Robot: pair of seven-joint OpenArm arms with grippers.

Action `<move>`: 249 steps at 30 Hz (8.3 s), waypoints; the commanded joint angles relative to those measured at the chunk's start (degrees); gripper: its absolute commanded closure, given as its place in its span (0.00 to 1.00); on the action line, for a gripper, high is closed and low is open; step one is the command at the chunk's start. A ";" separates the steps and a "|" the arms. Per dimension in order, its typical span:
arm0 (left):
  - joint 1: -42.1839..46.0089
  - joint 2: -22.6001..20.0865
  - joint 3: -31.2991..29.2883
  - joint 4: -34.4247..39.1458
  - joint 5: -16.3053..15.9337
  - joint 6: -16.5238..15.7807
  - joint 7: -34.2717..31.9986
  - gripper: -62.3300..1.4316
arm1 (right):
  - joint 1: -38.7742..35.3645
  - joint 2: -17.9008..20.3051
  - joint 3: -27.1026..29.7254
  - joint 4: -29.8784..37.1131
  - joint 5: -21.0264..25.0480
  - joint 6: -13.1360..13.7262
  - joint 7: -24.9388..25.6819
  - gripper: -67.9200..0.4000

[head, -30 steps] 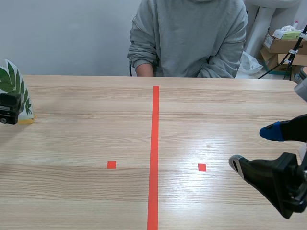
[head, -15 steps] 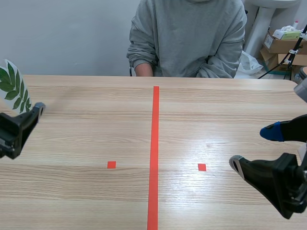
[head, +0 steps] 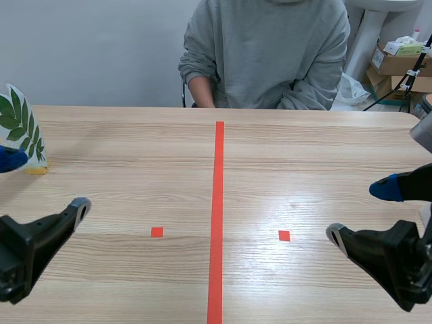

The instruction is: Do the leaf sorting experiment

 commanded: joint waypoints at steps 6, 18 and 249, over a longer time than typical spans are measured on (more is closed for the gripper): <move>2.82 0.20 0.07 0.76 -0.68 -0.26 -0.04 0.06 | 0.37 0.76 1.01 0.07 0.87 0.46 0.44 0.20; 2.86 0.76 1.05 0.76 -0.74 -0.37 0.28 0.06 | 0.37 0.76 1.01 0.07 1.11 0.46 0.50 0.20; 2.75 3.04 1.05 0.70 -0.59 -0.81 0.50 0.06 | 30.64 -3.50 0.44 -47.36 -13.44 -23.34 6.12 0.19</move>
